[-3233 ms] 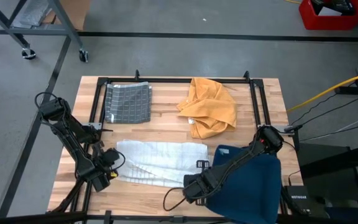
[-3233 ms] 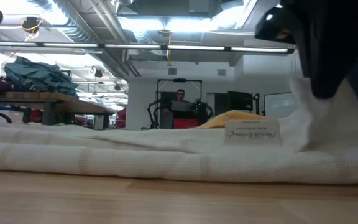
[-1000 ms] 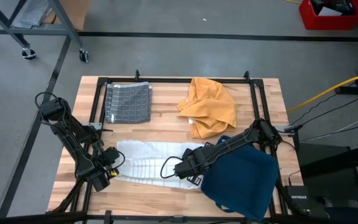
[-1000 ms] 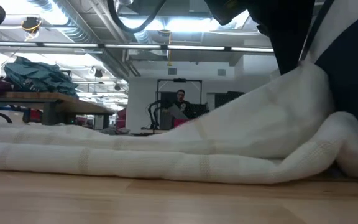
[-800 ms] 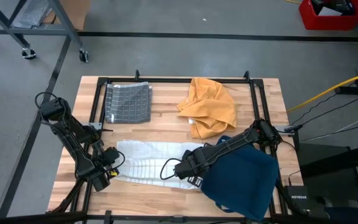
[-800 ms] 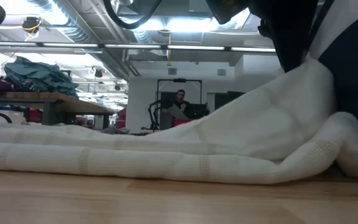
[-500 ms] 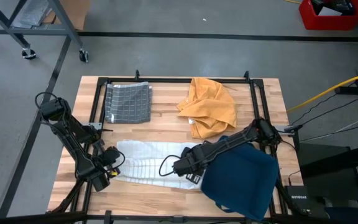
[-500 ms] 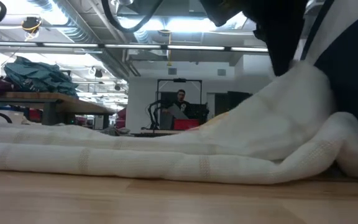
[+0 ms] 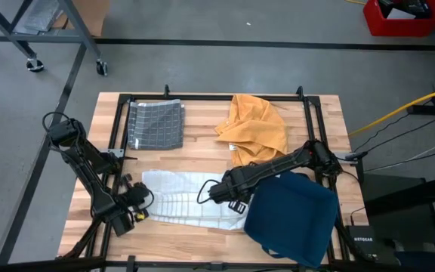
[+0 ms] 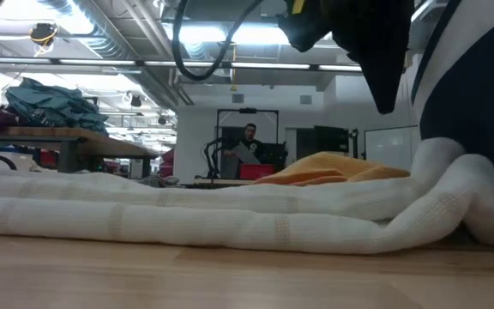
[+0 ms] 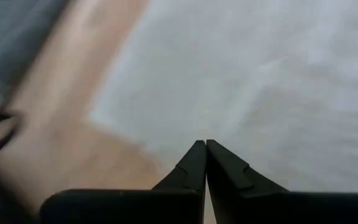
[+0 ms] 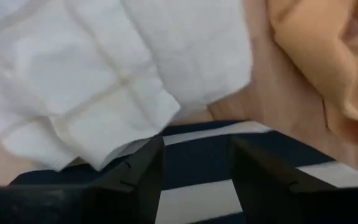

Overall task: Fold towel
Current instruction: Fold the white towel

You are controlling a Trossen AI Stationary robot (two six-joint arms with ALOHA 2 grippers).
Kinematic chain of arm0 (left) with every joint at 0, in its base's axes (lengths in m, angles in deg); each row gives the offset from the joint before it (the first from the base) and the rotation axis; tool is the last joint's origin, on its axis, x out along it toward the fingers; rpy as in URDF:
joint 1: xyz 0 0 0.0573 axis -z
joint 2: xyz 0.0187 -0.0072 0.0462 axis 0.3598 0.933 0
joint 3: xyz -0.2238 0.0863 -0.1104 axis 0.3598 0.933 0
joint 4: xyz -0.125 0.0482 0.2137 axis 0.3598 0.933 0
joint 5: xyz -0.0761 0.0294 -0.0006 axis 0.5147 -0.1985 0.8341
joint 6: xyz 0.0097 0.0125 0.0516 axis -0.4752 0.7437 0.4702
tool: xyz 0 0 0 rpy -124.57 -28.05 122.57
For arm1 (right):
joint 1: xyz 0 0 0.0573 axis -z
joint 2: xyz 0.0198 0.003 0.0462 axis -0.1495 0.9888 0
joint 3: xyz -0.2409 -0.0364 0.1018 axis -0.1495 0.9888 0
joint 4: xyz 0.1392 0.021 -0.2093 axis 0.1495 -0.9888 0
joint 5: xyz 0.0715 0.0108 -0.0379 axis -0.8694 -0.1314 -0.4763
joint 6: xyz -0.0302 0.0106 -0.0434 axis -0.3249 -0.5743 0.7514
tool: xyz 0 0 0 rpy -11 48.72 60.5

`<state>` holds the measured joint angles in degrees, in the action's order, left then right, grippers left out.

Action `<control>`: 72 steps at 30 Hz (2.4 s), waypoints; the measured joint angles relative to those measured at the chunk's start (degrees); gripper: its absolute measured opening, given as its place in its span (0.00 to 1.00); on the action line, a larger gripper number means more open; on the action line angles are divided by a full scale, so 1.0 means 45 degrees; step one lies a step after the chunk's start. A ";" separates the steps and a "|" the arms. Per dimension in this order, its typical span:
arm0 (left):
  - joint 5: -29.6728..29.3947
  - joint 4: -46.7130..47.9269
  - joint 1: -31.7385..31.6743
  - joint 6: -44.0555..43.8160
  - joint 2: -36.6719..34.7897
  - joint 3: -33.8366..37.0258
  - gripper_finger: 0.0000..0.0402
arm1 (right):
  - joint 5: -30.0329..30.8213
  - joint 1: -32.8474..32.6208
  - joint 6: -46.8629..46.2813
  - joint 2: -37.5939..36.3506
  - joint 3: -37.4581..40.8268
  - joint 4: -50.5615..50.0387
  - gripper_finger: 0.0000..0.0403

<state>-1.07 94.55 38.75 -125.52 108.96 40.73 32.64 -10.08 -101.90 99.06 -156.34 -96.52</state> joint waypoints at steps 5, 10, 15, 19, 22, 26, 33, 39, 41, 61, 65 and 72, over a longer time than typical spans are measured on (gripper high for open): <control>-0.0322 -0.2900 0.0002 0.1963 0.0000 -0.0209 0.01 | -0.0498 0.0000 0.0875 -0.0004 0.0000 0.0644 0.43; -0.0212 -0.4046 0.0004 0.2489 0.0000 -0.0189 0.01 | -0.0552 -0.0005 0.0918 -0.0004 0.0000 0.0944 0.43; 0.0339 -0.4021 -0.0001 0.1926 0.0005 0.0128 0.01 | -0.0552 -0.0010 0.0997 -0.0004 0.0000 0.1055 0.43; 0.1859 -0.3965 0.0004 0.1120 0.0005 0.0635 0.01 | -0.0552 -0.0024 0.1885 -0.0004 0.0000 0.1068 0.43; 0.2246 -0.3947 0.0004 0.0198 0.0000 0.1023 0.01 | -0.0552 -0.0024 0.2627 -0.0009 0.0000 0.1199 0.43; 0.2361 -0.2559 0.0018 -0.1368 -0.0034 0.1258 0.01 | -0.1015 -0.0024 0.3585 -0.0009 0.0000 0.1709 0.43; 0.2733 0.1579 -0.0011 -0.3390 0.0019 0.1321 0.01 | -0.1681 -0.0024 0.4335 -0.0009 0.0000 0.3041 0.43; 0.2216 0.1482 0.0002 -0.4213 0.0017 0.1367 0.01 | -0.1216 -0.0010 0.4591 -0.0009 -0.0005 0.4426 0.43; 0.2163 0.1312 0.0020 -0.4515 -0.0038 0.1277 0.01 | -0.0858 -0.0010 0.4634 -0.0009 -0.0005 0.4405 0.43; -0.0148 -0.8955 -0.1408 0.4969 -0.0102 0.0384 0.05 | -0.0435 -0.0010 0.6917 -0.0009 -0.0005 0.4308 0.43; -0.0163 -1.0389 -0.2311 0.6464 -0.0099 0.0384 0.19 | -0.0435 -0.0010 0.6996 -0.0009 -0.0005 0.4159 0.43; -0.0154 -1.2603 -0.3602 1.0817 -0.0087 0.0384 0.44 | -0.0300 -0.0180 0.8644 -0.0009 -0.0005 0.3506 0.43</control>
<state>-1.77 37.83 22.54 -76.84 108.57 42.46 31.29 -10.89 -63.00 99.02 -156.36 -80.74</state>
